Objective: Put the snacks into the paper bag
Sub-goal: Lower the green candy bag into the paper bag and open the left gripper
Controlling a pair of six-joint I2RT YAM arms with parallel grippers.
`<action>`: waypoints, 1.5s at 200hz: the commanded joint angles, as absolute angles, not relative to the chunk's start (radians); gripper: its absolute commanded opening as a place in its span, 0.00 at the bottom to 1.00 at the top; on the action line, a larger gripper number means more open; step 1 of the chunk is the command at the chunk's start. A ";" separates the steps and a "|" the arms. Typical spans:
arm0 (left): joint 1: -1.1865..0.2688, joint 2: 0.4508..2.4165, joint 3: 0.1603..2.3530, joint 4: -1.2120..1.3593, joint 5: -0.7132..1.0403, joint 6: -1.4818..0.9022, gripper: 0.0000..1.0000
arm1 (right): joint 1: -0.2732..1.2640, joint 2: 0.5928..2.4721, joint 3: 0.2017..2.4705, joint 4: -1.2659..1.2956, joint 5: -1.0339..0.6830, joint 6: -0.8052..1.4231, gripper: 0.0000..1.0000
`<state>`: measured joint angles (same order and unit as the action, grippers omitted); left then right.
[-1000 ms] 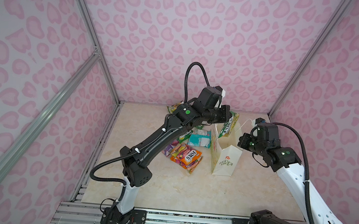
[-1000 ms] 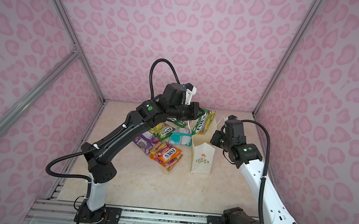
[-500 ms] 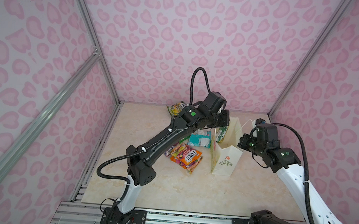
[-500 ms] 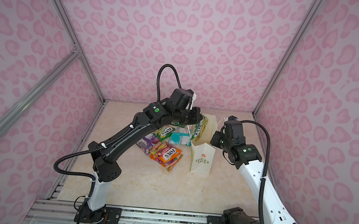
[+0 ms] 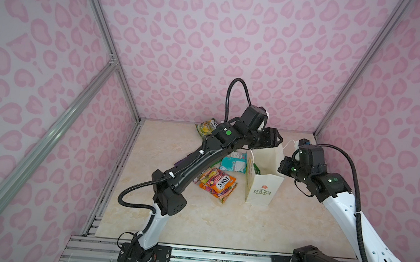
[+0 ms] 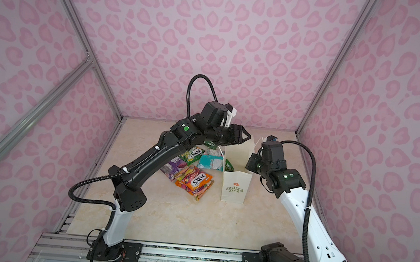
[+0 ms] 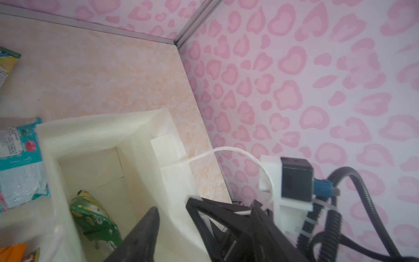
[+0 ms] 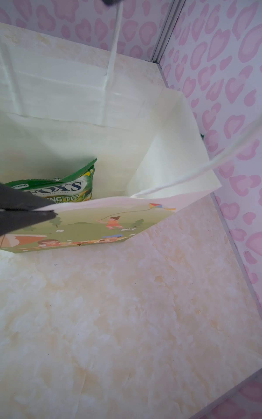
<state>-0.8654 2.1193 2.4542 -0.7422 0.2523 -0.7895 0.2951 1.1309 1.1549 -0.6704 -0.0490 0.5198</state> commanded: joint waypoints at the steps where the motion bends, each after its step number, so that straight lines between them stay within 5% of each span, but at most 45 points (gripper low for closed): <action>1: -0.868 2.066 2.467 -0.716 0.321 -0.730 0.72 | 0.297 1.135 1.145 -0.665 -0.035 0.510 0.00; 36: -0.881 1.902 2.370 -0.748 0.332 -0.623 0.77 | 0.296 1.137 1.143 -0.666 -0.034 0.508 0.00; 73: -0.885 1.686 2.094 -0.747 0.091 -0.536 1.00 | 0.296 1.135 1.146 -0.664 -0.025 0.507 0.00; 122: -0.822 1.775 2.028 -0.753 0.148 -0.569 0.92 | 0.296 1.141 1.153 -0.669 -0.019 0.503 0.03; 150: -0.815 1.908 2.168 -0.794 0.170 -0.573 0.77 | 0.296 1.150 1.174 -0.685 -0.022 0.489 0.23; 175: -0.804 1.971 2.234 -0.797 0.200 -0.589 0.43 | 0.295 1.152 1.214 -0.717 0.014 0.469 0.54; 193: -0.803 1.983 2.235 -0.792 0.222 -0.594 0.16 | 0.295 1.156 1.258 -0.735 0.054 0.457 0.65; 212: -0.804 1.983 2.230 -0.782 0.253 -0.599 0.03 | 0.291 1.177 1.303 -0.749 0.097 0.451 0.72; 253: -0.804 1.953 2.202 -0.762 0.253 -0.603 0.03 | 0.276 1.248 1.369 -0.732 0.065 0.449 0.67; 300: -0.802 1.955 2.191 -0.763 0.258 -0.601 0.03 | 0.280 1.245 1.382 -0.727 0.051 0.453 0.33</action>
